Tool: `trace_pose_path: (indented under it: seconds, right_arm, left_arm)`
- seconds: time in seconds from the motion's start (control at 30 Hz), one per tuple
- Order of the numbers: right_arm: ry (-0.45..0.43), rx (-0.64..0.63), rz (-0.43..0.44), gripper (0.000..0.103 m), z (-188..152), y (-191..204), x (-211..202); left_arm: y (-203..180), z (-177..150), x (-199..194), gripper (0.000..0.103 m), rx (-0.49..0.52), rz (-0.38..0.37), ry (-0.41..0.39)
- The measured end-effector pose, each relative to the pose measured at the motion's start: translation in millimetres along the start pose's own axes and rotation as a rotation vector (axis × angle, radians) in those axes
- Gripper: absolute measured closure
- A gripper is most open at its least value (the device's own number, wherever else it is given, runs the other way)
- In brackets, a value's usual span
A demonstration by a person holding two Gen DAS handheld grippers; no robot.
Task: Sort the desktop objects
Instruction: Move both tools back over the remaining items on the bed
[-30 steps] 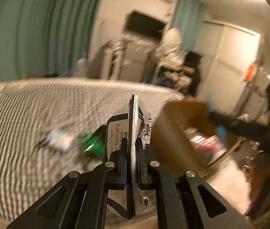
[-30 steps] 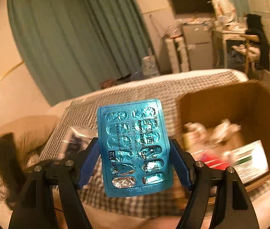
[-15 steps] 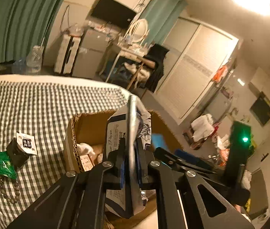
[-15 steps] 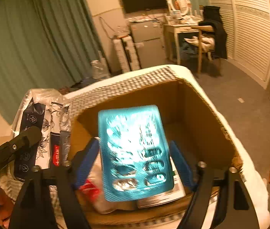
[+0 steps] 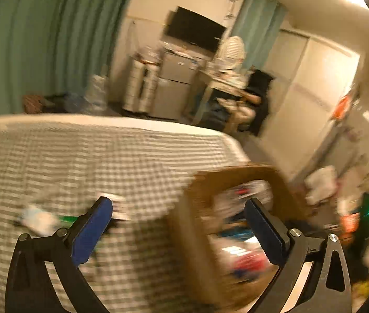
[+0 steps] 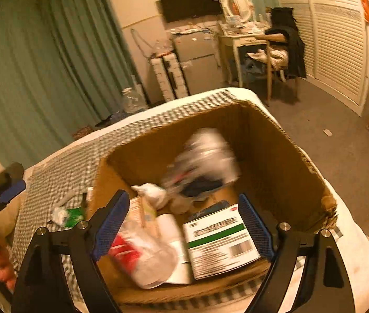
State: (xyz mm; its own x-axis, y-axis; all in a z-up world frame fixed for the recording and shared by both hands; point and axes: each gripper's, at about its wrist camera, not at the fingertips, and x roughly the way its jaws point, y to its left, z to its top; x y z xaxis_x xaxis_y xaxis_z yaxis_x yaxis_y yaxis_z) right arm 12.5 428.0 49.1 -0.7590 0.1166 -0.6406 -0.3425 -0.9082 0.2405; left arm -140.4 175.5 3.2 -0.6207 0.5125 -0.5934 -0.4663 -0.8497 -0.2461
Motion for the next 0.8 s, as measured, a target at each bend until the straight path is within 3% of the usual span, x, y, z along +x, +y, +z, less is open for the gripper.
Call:
trace_pose_path:
  seconds: [0.13,0.23,0.37,0.43,0.53,0.6,0.8]
  right_arm:
    - [-0.039,-0.058,0.034,0.018,-1.2,31.0,-12.1]
    - [-0.074,-0.092,0.09,0.012,-1.4,63.4,-14.5]
    - [-0.138,-0.218,0.141,0.004,-15.1,122.1,-14.4]
    - [-0.163,-0.25,0.142,0.0,-22.9,144.2,-7.9]
    - [-0.165,-0.272,0.172,0.0,-39.7,175.8,15.0]
    - [-0.104,-0.278,0.209,0.0,-52.3,191.0,39.4]
    - [0.046,-0.217,0.176,0.0,-76.9,198.0,113.6]
  left_arm:
    - [60.1,-21.7,-24.3,0.0,0.035,0.263,-0.009]
    - [107.8,-44.6,-39.9,0.0,0.026,0.408,-0.018]
    - [153.2,-83.9,-65.6,0.0,-0.003,0.604,-0.141]
    - [172.4,-98.0,-65.1,0.0,-0.041,0.635,-0.157]
    - [193.6,-116.2,-52.8,0.0,-0.097,0.619,-0.137]
    - [197.6,-123.9,-41.3,0.0,-0.115,0.611,-0.108]
    - [197.6,-122.4,-0.7,0.0,-0.059,0.545,-0.053]
